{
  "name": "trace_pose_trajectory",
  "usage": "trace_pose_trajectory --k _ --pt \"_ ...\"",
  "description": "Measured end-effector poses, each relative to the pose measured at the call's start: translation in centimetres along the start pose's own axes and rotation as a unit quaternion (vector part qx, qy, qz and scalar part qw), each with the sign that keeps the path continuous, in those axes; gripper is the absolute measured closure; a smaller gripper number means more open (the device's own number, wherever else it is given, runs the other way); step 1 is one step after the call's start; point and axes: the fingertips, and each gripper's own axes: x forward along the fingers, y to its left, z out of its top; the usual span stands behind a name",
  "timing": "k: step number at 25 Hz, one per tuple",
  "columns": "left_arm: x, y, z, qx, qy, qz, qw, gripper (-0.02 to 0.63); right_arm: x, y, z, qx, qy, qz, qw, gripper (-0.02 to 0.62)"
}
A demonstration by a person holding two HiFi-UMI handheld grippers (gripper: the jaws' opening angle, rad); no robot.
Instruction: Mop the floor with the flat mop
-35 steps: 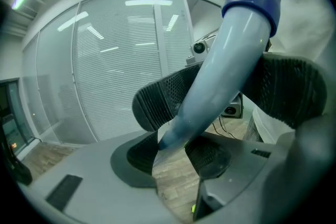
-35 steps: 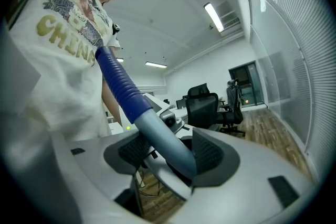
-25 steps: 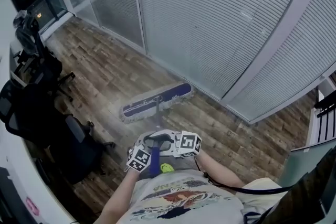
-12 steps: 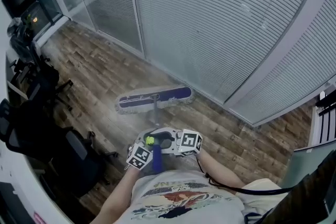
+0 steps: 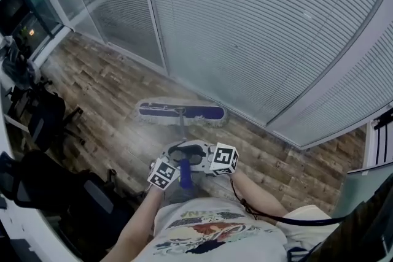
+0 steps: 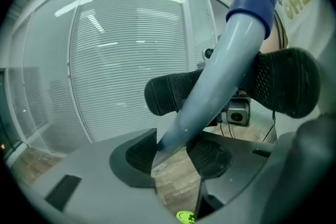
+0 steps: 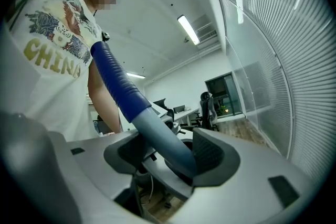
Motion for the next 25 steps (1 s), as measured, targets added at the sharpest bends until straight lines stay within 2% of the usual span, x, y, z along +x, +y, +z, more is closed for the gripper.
trace_pose_trajectory --k 6,13,19,25 --pt "1.1 3.9 0.1 0.000 0.005 -0.008 1.0000 0.456 1.4 -4.0 0.6 0.001 0.003 -0.014 1.000 0.344" --pt "0.3 4.2 -1.1 -0.019 -0.001 0.007 0.9998 0.454 2.6 -3.6 -0.2 -0.004 0.017 -0.010 1.000 0.345" --pt "0.2 3.8 -1.3 -0.024 -0.004 0.004 0.9997 0.451 2.6 -3.3 -0.6 0.001 0.017 -0.018 1.000 0.345" --pt "-0.3 5.4 -1.1 -0.021 -0.003 -0.001 0.9998 0.451 3.7 -4.4 0.4 -0.001 0.012 -0.018 1.000 0.345"
